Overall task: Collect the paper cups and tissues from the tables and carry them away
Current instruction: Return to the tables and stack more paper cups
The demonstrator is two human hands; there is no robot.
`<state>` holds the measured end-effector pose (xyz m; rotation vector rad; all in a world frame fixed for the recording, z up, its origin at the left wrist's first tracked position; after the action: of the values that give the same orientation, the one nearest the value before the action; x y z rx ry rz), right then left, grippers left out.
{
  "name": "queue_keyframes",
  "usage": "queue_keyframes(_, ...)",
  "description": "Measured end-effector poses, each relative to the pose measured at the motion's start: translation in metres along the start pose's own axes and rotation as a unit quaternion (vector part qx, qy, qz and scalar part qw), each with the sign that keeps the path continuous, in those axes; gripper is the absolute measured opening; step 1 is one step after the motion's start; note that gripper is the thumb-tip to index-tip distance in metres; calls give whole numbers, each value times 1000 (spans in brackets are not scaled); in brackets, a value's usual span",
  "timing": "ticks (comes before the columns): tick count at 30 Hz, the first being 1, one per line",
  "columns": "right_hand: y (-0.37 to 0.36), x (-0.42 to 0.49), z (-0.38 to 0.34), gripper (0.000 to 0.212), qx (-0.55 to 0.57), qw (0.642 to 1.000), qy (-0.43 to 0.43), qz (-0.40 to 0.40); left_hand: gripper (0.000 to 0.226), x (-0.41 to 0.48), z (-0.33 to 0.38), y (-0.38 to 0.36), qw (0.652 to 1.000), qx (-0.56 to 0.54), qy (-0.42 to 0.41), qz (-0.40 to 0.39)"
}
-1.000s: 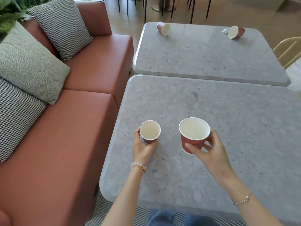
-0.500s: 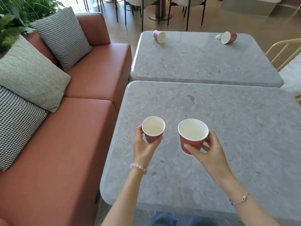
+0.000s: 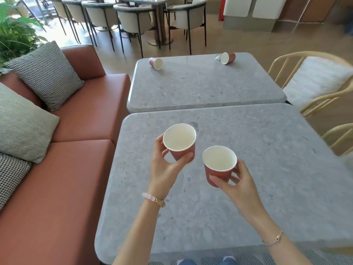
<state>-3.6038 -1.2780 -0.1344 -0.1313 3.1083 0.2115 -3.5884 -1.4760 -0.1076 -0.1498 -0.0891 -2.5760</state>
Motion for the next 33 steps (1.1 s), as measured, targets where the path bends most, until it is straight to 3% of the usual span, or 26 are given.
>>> queue_keyframes(9, 73, -3, -1, 55, 6, 1000, -8, 19, 56, -20, 40, -80, 998, -24, -19, -55)
queue_keyframes(19, 166, -3, 12, 59, -16, 999, -12, 31, 62, -54, 70, -172, 996, -33, -20, -78)
queue_keyframes(33, 203, -1, 19, 59, -22, 999, -7, 33, 58, -81, 73, -229, 984, -18, 10, -176)
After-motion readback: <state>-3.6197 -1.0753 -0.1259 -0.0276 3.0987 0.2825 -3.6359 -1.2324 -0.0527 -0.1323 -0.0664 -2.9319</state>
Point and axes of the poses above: each hand's wrist, its own x-axis towards the middle knuckle, its own y-axis out of the back of the hand, z = x × y, the point moved 1 cm from there along x, towards the middle knuckle, and after that the axes turned 5 degrees about z, right-handed, at the moved point
